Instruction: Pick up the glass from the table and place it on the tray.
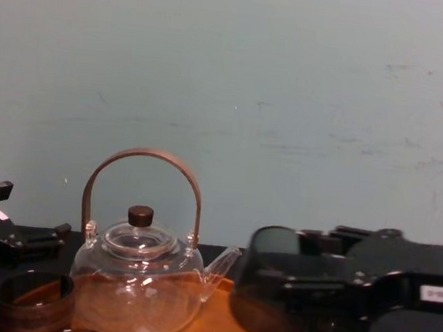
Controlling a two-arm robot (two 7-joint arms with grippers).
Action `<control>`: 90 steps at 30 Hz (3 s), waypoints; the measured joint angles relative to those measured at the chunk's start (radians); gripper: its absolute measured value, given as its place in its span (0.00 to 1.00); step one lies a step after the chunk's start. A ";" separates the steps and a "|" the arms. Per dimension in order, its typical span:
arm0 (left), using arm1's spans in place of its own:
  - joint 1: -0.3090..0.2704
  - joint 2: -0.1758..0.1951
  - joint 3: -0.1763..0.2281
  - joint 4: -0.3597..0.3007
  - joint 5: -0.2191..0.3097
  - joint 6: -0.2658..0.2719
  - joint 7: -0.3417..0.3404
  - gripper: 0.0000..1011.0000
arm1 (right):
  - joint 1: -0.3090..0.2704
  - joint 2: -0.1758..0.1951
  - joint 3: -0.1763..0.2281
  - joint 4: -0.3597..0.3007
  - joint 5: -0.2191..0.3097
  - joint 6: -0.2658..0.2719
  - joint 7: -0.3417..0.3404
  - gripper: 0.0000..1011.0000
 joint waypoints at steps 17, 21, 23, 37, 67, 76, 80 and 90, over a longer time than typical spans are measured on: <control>0.000 0.000 0.000 0.000 0.000 0.000 0.000 0.99 | 0.053 -0.065 -0.111 0.088 -0.024 -0.020 0.040 0.89; 0.000 0.000 0.000 0.000 0.000 0.000 0.000 0.99 | 0.054 -0.069 -0.120 0.106 -0.029 -0.020 0.037 0.89; 0.000 0.000 0.000 0.000 0.000 0.000 0.000 0.99 | 0.053 -0.070 -0.124 0.116 -0.031 -0.018 0.036 0.89; 0.000 0.000 0.000 0.000 0.000 0.000 0.000 0.99 | 0.046 -0.072 -0.152 0.153 -0.052 -0.010 0.049 0.89; 0.000 0.000 0.000 0.000 0.000 0.000 0.000 0.99 | 0.041 -0.085 -0.163 0.175 -0.068 0.001 0.041 0.89; 0.000 0.000 0.000 0.000 0.000 0.000 0.000 0.99 | 0.041 -0.085 -0.162 0.174 -0.066 0.002 0.042 0.99; 0.000 0.000 0.000 0.000 0.000 0.000 0.000 0.99 | 0.041 -0.085 -0.162 0.174 -0.065 0.002 0.043 0.99; 0.000 0.000 0.000 0.000 0.000 0.000 0.000 0.99 | 0.041 -0.085 -0.161 0.174 -0.063 0.002 0.044 0.99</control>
